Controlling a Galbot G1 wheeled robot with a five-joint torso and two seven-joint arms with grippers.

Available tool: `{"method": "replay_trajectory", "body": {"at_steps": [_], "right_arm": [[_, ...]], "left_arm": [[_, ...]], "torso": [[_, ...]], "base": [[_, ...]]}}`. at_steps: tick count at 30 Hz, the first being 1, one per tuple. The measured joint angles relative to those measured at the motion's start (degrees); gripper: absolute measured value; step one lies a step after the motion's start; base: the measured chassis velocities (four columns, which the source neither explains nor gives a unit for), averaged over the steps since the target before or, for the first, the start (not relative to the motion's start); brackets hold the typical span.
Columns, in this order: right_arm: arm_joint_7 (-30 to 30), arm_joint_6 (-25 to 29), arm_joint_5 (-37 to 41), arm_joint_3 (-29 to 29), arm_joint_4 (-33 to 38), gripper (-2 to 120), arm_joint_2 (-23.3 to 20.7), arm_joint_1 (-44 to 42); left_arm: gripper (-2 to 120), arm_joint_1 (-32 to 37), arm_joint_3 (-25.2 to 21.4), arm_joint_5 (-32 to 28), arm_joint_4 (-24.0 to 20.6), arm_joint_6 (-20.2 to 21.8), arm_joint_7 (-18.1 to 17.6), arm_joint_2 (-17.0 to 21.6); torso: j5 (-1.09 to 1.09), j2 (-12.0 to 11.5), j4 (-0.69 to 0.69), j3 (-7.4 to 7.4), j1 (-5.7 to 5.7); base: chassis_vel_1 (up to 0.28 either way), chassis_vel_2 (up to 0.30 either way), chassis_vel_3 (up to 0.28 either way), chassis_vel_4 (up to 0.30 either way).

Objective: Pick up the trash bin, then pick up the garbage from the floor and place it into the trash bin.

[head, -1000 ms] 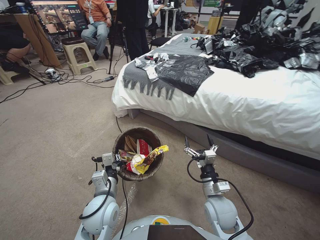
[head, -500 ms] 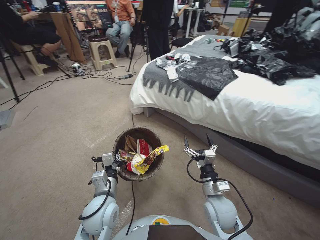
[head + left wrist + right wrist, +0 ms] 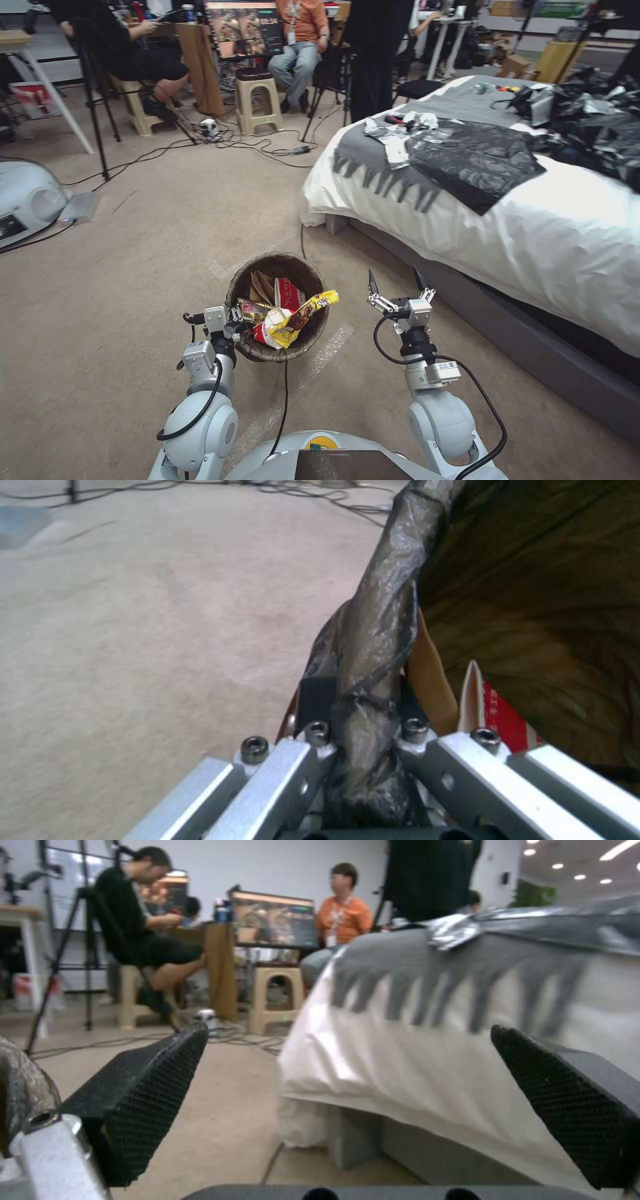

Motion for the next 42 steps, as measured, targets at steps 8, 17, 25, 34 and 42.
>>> {"method": "replay_trajectory", "body": {"at_steps": [8,17,25,34,42], "right_arm": [[0.02,-0.02,0.0,-0.13,-0.22,100,0.09,0.4],[0.02,-0.15,-0.01,-0.16,-0.39,100,0.07,0.75],[0.01,-0.23,-0.01,-0.16,-0.39,100,0.08,0.92],[-0.03,-0.25,-0.03,-0.12,-0.39,100,0.07,0.99],[-0.21,-0.29,-0.09,-0.37,-0.45,100,0.02,0.86]], "left_arm": [[2,0.04,-0.19,-0.07,-0.12,-0.02,0.01,-0.03],[2,0.13,-0.29,-0.1,-0.14,-0.16,0.01,-0.14],[2,0.12,-0.37,-0.15,-0.17,-0.17,0.01,-0.18],[2,0.09,-0.36,-0.16,-0.17,-0.2,0.02,-0.23],[2,0.2,-0.35,-0.17,-0.17,-0.27,0.03,-0.24]], "torso": [[0.0,0.0,0.0,0.0,0.0],[0.01,0.0,0.0,0.0,0.0],[0.01,0.0,0.0,0.0,0.0],[0.01,0.0,0.0,0.0,0.0],[0.01,0.0,0.01,0.0,0.0]], "base": [[0.097,0.111,0.111,0.106],[0.121,0.098,0.11,0.119],[0.104,0.118,0.114,0.109],[0.122,0.117,0.126,0.12],[0.133,0.125,0.123,0.135]]}}
